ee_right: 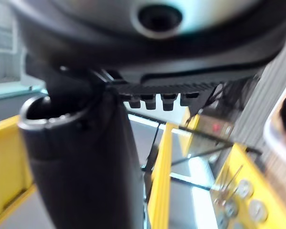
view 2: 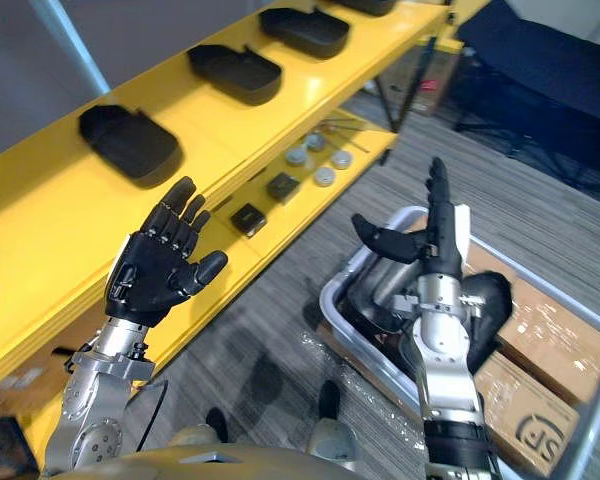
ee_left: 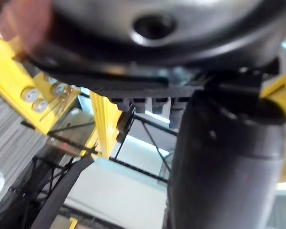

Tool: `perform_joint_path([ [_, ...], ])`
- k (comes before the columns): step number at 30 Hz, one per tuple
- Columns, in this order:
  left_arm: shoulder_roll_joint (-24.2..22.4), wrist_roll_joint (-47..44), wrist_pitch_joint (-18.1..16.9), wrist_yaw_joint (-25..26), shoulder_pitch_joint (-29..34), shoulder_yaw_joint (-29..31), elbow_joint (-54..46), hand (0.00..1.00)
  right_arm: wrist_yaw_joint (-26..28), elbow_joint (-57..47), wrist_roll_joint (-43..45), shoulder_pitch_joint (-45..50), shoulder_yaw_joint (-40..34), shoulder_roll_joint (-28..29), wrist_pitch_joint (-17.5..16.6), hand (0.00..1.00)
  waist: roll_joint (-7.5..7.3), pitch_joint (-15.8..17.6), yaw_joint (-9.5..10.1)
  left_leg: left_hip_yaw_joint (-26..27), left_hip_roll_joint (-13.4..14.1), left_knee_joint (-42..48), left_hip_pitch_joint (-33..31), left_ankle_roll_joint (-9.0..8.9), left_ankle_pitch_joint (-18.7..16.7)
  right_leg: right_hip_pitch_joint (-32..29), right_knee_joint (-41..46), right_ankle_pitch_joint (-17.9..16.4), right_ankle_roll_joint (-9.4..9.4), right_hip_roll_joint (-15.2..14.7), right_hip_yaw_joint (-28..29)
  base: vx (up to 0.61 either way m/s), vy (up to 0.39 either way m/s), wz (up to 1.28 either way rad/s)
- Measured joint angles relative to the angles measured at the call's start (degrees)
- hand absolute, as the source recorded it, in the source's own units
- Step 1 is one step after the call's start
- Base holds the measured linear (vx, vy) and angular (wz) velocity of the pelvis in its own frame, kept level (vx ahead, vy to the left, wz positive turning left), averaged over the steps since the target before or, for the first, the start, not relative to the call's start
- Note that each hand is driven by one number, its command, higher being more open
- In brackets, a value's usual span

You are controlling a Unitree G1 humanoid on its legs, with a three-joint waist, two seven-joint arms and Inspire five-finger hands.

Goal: Walk over and take three plastic housings, then place them on the shelf

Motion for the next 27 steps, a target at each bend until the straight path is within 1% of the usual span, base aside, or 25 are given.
perform_joint_path([
  [3, -0.15, 0.13, 0.06, 1.54, -3.22, 0.21, 0.98, 1.00, 0.39, 0.00, 5.57, 3.91, -1.83, 0.12, 1.16, 1.00, 0.12, -0.66, -2.27, 3.81, 0.34, 1.49, 0.30, -0.18, -1.43, -1.76, 0.01, 0.98, 0.25, 0.83, 3.72, 0.00, -0.019, -0.68],
  [5, -0.32, 0.36, 0.11, 3.16, -4.51, 0.72, 1.16, 1.00, 1.20, 0.00, 8.45, 6.36, -2.79, 1.11, 1.21, 1.00, 0.15, -0.69, -2.71, 5.66, 0.40, 1.90, 0.96, -0.15, -2.00, -2.21, 0.00, 1.35, 0.18, 1.20, 5.53, -0.02, -0.004, -0.50],
  [6, -0.88, 0.41, 0.16, 4.17, -4.95, 1.42, 1.18, 1.00, 1.79, 0.00, 9.28, 7.96, -3.78, 2.86, 1.22, 1.00, 0.16, -0.70, -3.20, 6.08, 0.48, 2.19, 1.08, -0.22, -2.23, -2.27, 0.00, 1.48, 0.18, 1.34, 5.98, -0.02, -0.005, -0.34],
  [9, -2.53, 0.31, 0.26, 6.27, -4.64, 4.94, 1.19, 1.00, 4.47, 0.00, 9.97, 11.35, -4.02, 5.87, 1.33, 1.00, 0.16, -0.70, -3.63, 6.61, 0.72, 3.39, 0.79, 0.27, -3.06, -2.51, -0.09, 1.75, 0.24, 1.46, 6.46, -0.05, -0.013, -0.14],
  [11, -2.83, 0.27, 0.26, 7.14, -4.30, 7.44, 1.19, 1.00, 5.46, 0.00, 9.98, 12.17, -3.08, 6.71, 1.39, 1.00, 0.14, -0.71, -3.47, 6.45, 0.77, 3.83, 0.25, 0.34, -3.34, -2.82, -0.14, 1.75, 0.24, 1.44, 6.45, -0.07, -0.015, 0.00],
  [13, -2.79, 0.38, 0.25, 7.99, -4.28, 9.43, 1.19, 1.00, 6.28, 0.00, 10.48, 12.19, -1.79, 6.72, 1.38, 1.00, 0.06, -0.95, -3.06, 5.09, 0.66, 4.68, -1.38, 0.52, -3.63, -3.70, -0.42, 1.66, 0.33, 1.31, 6.13, -0.08, -0.022, 0.11],
  [14, -2.78, 0.65, 0.22, 8.71, -4.25, 10.20, 1.18, 1.00, 6.66, 0.00, 11.66, 12.16, -0.89, 6.72, 1.37, 1.00, 0.01, -1.54, -2.19, 1.64, 0.20, 6.30, -3.75, 0.98, -4.73, -4.72, -0.40, 1.79, 0.17, 1.30, 5.94, -0.06, -0.019, 0.10],
  [15, -2.79, 0.69, 0.20, 8.78, -4.25, 10.25, 1.18, 1.00, 6.67, 0.00, 11.81, 12.16, -0.83, 6.72, 1.37, 1.00, -0.01, -1.56, -2.10, 1.24, 0.14, 6.45, -3.90, 1.05, -4.84, -4.78, -0.39, 1.82, 0.13, 1.31, 5.93, -0.08, 0.009, 0.06],
  [16, -2.92, 0.75, -0.06, 9.85, -3.70, 11.44, 1.15, 1.00, 6.90, 0.08, 13.46, 11.24, 1.56, 6.70, 1.36, 1.00, 0.03, -1.65, -0.43, -9.82, -2.26, 10.51, -7.41, 3.32, -7.80, -5.33, -0.19, 2.44, -0.85, 1.69, 6.24, -0.05, 0.036, -0.18],
  [17, -3.29, 0.58, -0.28, 10.05, -2.19, 13.17, 0.82, 1.00, 7.00, 0.91, 14.30, 9.51, 4.09, 6.73, 1.32, 1.00, 0.03, -1.65, 1.00, -16.96, -3.59, 13.23, -8.63, 4.70, -9.25, -5.30, -0.19, 2.65, -1.22, 2.35, 7.53, -0.05, 0.050, -0.33],
  [18, -3.62, -0.02, -0.33, 10.05, -1.44, 14.14, 0.72, 1.00, 7.08, 1.54, 14.28, 8.48, 5.66, 6.75, 1.24, 1.00, 0.00, -1.65, 1.87, -20.60, -4.20, 14.21, -8.97, 5.27, -9.91, -5.25, -0.19, 2.70, -1.33, 2.55, 8.29, -0.06, 0.081, -0.63],
  [19, -4.55, -0.63, -0.52, 10.05, 0.21, 15.79, 0.32, 1.00, 7.22, 3.51, 14.28, 5.99, 8.96, 6.66, 0.61, 1.00, 0.18, -1.75, 3.54, -26.36, -5.38, 15.64, -9.03, 5.96, -11.68, -5.27, -0.19, 2.75, -1.57, 2.91, 9.81, -0.08, 0.133, -0.71],
  [20, -5.39, -0.43, -1.36, 10.07, 1.43, 16.44, 0.24, 1.00, 7.24, 6.34, 14.27, 3.38, 12.13, 6.55, 0.09, 1.00, 0.66, -2.09, 4.71, -29.90, -6.34, 16.06, -8.72, 5.70, -13.49, -5.43, -0.18, 3.08, -1.26, 3.26, 11.17, -0.10, 0.162, -0.62],
  [21, -5.54, -0.28, -1.90, 10.08, 1.90, 16.47, 0.23, 1.00, 7.20, 8.02, 14.28, 2.07, 13.31, 6.66, -0.05, 1.00, 0.67, -2.11, 5.15, -29.81, -6.63, 16.25, -8.64, 5.48, -13.84, -5.42, -0.18, 3.28, -0.98, 3.11, 11.58, -0.09, 0.183, -0.36],
  [22, -5.54, 0.09, -2.18, 10.02, 2.16, 16.39, 0.21, 1.00, 7.22, 10.07, 14.27, 0.94, 15.47, 6.84, -0.06, 1.00, 0.40, -2.11, 6.04, -29.45, -7.28, 16.80, -8.71, 5.65, -13.98, -5.39, -0.18, 3.47, -0.71, 2.58, 12.03, -0.07, 0.151, -0.10],
  [24, -5.54, 0.22, -3.00, 8.75, 2.86, 16.11, -0.79, 1.00, 8.55, 11.38, 14.65, 1.82, 19.50, 7.17, -0.08, 1.00, -0.02, -2.04, 7.25, -29.35, -8.86, 18.33, -9.25, 5.58, -14.04, -5.37, -0.14, 3.95, -0.04, 1.10, 12.49, -0.07, 0.212, 0.03],
  [25, -5.54, 0.10, -3.11, 8.40, 3.35, 15.93, -1.65, 1.00, 9.03, 11.38, 15.14, 2.83, 20.18, 7.22, -0.09, 1.00, -0.13, -1.97, 7.23, -29.40, -9.21, 18.81, -9.38, 5.72, -14.13, -5.47, 0.12, 4.23, 0.39, 0.85, 12.57, -0.05, 0.215, -0.02],
  [27, -5.22, 0.05, -4.54, 7.32, 5.07, 14.78, -5.30, 1.00, 9.54, 11.34, 15.22, 5.93, 20.29, 7.30, -0.25, 1.00, -0.71, -1.60, 7.12, -28.85, -10.01, 19.98, -9.44, 6.23, -14.51, -6.96, 2.92, 3.94, 0.01, 0.67, 14.09, -0.03, 0.136, -0.22],
])
